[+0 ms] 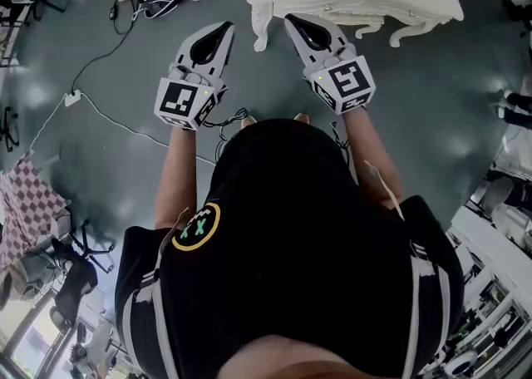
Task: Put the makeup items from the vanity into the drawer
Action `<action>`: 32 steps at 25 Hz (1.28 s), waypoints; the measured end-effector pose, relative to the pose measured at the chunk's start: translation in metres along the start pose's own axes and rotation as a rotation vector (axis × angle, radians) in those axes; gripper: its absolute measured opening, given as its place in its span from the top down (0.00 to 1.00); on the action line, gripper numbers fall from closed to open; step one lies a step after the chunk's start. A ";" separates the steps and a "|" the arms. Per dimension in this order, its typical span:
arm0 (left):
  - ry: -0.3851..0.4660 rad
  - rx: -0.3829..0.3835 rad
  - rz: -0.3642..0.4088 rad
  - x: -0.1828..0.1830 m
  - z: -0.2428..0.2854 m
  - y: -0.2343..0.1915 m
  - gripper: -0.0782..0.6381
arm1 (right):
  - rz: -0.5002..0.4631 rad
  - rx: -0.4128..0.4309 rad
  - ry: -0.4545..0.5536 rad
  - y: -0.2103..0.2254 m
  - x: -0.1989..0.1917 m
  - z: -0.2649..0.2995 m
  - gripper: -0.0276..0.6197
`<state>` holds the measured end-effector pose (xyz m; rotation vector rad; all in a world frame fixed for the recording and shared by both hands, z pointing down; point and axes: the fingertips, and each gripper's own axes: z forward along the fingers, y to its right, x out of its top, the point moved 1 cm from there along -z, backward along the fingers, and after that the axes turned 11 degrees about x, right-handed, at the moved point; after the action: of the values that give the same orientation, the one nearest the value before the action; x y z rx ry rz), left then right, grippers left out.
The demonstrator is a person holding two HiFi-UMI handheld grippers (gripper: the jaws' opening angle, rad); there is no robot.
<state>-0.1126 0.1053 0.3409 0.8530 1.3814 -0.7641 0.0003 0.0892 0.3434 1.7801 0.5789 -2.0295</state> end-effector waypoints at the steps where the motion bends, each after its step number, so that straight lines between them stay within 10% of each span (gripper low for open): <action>1: -0.001 0.000 0.000 0.000 0.000 0.000 0.86 | 0.002 0.000 0.001 0.000 0.000 0.000 0.92; 12: 0.000 -0.007 0.001 0.000 0.002 0.002 0.86 | 0.013 0.007 0.002 0.001 -0.003 0.000 0.80; 25: -0.012 -0.008 -0.001 -0.003 0.013 0.007 0.86 | 0.086 0.036 -0.018 0.014 -0.015 0.003 0.05; 32: -0.019 -0.007 0.003 -0.003 0.014 0.008 0.86 | 0.081 0.045 -0.043 0.012 -0.022 0.005 0.03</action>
<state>-0.0988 0.0973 0.3448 0.8406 1.3650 -0.7630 0.0047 0.0768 0.3652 1.7511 0.4452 -2.0356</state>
